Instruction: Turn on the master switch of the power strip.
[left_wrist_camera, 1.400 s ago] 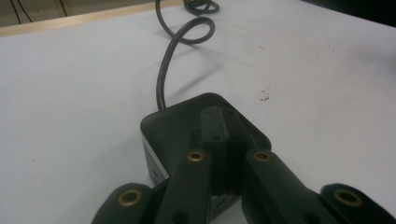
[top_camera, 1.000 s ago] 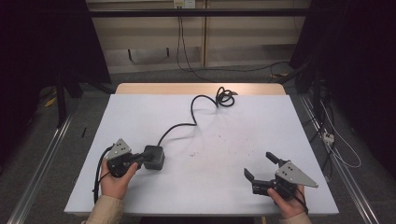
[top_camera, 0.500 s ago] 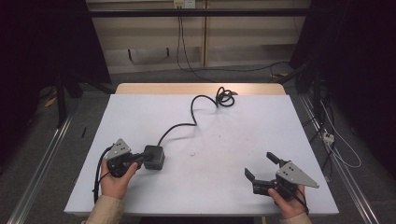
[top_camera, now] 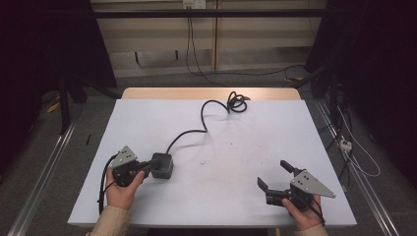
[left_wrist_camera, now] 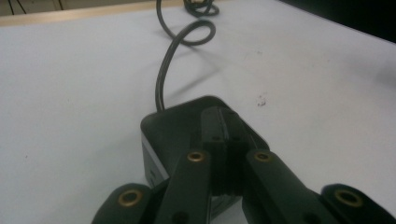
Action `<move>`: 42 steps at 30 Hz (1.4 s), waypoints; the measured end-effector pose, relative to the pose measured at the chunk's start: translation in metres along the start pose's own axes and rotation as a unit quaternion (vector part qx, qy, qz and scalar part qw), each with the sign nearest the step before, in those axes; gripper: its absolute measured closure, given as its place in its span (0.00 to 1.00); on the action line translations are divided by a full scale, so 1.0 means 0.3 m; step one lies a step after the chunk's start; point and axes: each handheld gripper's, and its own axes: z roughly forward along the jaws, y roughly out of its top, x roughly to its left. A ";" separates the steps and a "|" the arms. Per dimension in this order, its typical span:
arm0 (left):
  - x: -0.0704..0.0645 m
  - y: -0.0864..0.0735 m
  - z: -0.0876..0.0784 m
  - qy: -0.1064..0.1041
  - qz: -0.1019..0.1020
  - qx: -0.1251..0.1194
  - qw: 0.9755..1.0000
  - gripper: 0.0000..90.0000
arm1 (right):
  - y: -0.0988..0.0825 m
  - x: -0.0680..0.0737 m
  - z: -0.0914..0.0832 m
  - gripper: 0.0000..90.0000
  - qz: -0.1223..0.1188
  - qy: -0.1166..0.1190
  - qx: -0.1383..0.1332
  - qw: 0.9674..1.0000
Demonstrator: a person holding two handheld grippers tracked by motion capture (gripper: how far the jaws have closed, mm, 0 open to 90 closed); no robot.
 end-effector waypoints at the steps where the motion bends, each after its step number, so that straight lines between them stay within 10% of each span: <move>1: -0.001 0.000 0.001 0.001 0.000 -0.001 1.000 1.00 | 0.000 0.000 0.000 0.03 0.000 0.000 0.000 1.000; 16: -0.004 0.000 0.005 0.002 0.001 -0.002 1.000 0.99 | 0.000 0.002 -0.002 0.03 0.001 0.000 0.000 1.000; 42: -0.004 0.011 0.000 -0.007 -0.017 -0.019 1.000 0.58 | 0.000 0.000 0.000 0.03 0.000 0.000 0.000 1.000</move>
